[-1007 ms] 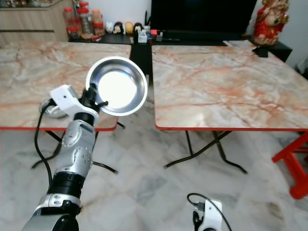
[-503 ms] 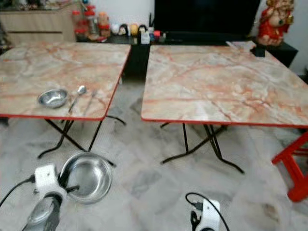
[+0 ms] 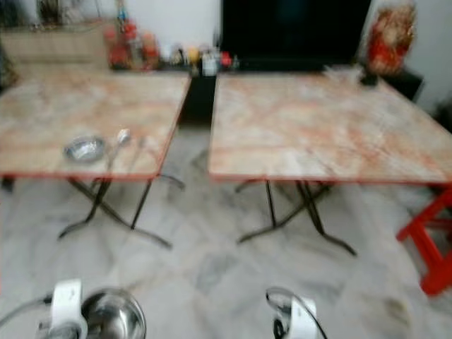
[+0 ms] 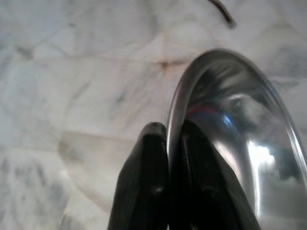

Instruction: Setting the table

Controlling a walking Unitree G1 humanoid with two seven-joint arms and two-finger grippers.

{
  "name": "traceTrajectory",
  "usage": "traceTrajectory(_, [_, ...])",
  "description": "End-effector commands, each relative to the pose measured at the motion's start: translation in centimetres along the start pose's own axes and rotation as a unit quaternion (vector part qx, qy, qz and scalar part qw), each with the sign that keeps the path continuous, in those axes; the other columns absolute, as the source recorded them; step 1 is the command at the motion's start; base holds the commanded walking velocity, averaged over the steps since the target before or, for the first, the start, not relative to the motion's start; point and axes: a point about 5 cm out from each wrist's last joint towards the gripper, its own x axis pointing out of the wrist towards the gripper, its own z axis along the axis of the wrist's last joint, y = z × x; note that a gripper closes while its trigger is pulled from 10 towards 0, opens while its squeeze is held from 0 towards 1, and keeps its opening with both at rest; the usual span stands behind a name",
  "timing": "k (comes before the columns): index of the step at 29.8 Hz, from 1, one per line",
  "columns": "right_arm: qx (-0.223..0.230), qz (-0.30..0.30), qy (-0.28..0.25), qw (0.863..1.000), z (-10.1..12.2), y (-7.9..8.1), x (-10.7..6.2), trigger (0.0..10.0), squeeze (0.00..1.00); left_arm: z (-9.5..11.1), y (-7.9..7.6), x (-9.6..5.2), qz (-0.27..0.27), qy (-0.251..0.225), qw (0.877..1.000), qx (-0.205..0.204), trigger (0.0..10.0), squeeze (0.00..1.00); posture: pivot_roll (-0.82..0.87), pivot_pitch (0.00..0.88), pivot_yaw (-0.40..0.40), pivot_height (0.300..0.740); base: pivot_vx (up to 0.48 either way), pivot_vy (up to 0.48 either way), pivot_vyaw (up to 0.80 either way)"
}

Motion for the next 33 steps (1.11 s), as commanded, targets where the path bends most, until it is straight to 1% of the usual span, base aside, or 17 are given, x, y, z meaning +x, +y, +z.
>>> traceTrajectory(1, [0.002,0.002,-0.017,1.0,0.9,0.4,0.2,10.0,0.0,-2.7,-0.1,-0.4,-0.008,0.061,0.998,0.029,10.0,0.0,-0.02,0.0,0.01,0.728,0.274,0.0,0.6])
traceTrajectory(6, [0.017,-0.003,-0.014,1.0,0.6,0.2,0.1,10.0,0.0,-2.4,-0.6,-0.3,-0.011,0.061,0.998,0.024,10.0,0.0,-0.03,0.0,0.017,0.728,0.284,0.0,0.12])
traceTrajectory(11, [0.015,-0.004,-0.014,1.0,0.5,0.1,0.1,10.0,0.0,-2.4,-0.6,-0.3,-0.01,0.062,0.998,0.021,10.0,0.0,-0.03,0.0,0.017,0.728,0.287,0.0,0.0])
traceTrajectory(13, [0.006,-0.003,-0.012,1.0,0.4,0.2,0.1,10.0,0.0,-2.3,-0.6,-0.3,-0.007,0.062,0.998,0.015,10.0,0.0,-0.03,0.0,0.016,0.728,0.292,0.0,0.0])
traceTrajectory(23, [0.006,-0.001,-0.013,1.0,0.6,0.3,0.2,10.0,0.0,-2.4,-0.6,-0.3,-0.005,0.063,0.998,0.01,10.0,0.0,-0.02,0.0,0.013,0.728,0.294,0.0,0.0])
traceTrajectory(25, [0.009,-0.002,-0.013,1.0,0.6,0.3,0.2,10.0,0.0,-2.1,-0.7,-0.2,-0.004,0.049,0.999,-0.009,10.0,0.0,-0.02,0.0,0.011,0.728,0.296,0.0,0.0])
traceTrajectory(26, [0.01,-0.002,-0.013,1.0,0.6,0.2,0.2,10.0,0.0,-1.5,-0.8,-0.1,-0.008,0.031,0.998,-0.059,10.0,0.0,-0.02,0.0,0.011,0.728,0.266,0.0,0.0])
traceTrajectory(27, [0.01,-0.002,-0.013,1.0,0.6,0.2,0.2,10.0,0.0,-1.5,-0.8,-0.1,-0.008,0.031,0.998,-0.059,10.0,0.0,-0.02,0.0,0.011,0.728,0.266,0.0,0.0])
traceTrajectory(28, [0.009,-0.003,-0.013,1.0,0.6,0.2,0.2,10.0,0.0,-0.7,-0.4,0.0,0.004,0.006,0.987,-0.158,10.0,0.0,-0.02,0.0,0.008,0.728,0.0,0.0,0.0])
traceTrajectory(29, [0.009,-0.003,-0.013,1.0,0.6,0.2,0.2,10.0,0.0,-0.7,-0.4,0.0,0.004,0.006,0.987,-0.158,10.0,0.0,-0.02,0.0,0.008,0.728,0.0,0.0,0.0])
traceTrajectory(30, [0.009,-0.003,-0.013,1.0,0.6,0.2,0.1,10.0,0.0,-0.3,0.0,0.1,0.017,-0.004,0.977,-0.214,10.0,0.0,-0.02,0.0,0.009,0.728,0.0,0.0,0.0])
traceTrajectory(31, [0.009,-0.003,-0.013,1.0,0.6,0.2,0.1,10.0,0.0,-0.2,0.4,0.1,0.027,-0.007,0.969,-0.244,10.0,0.0,-0.02,0.0,0.009,0.728,0.0,0.0,0.0])
traceTrajectory(32, [0.009,-0.003,-0.013,1.0,0.6,0.2,0.1,10.0,0.0,-0.2,0.6,0.1,0.031,-0.008,0.966,-0.256,10.0,0.0,-0.02,0.0,0.009,0.728,0.0,0.0,0.0])
traceTrajectory(33, [0.009,-0.003,-0.013,1.0,0.6,0.2,0.1,10.0,0.0,-0.1,0.8,0.1,0.037,-0.011,0.959,-0.282,10.0,0.0,-0.02,0.0,0.009,0.728,0.0,0.0,0.0])
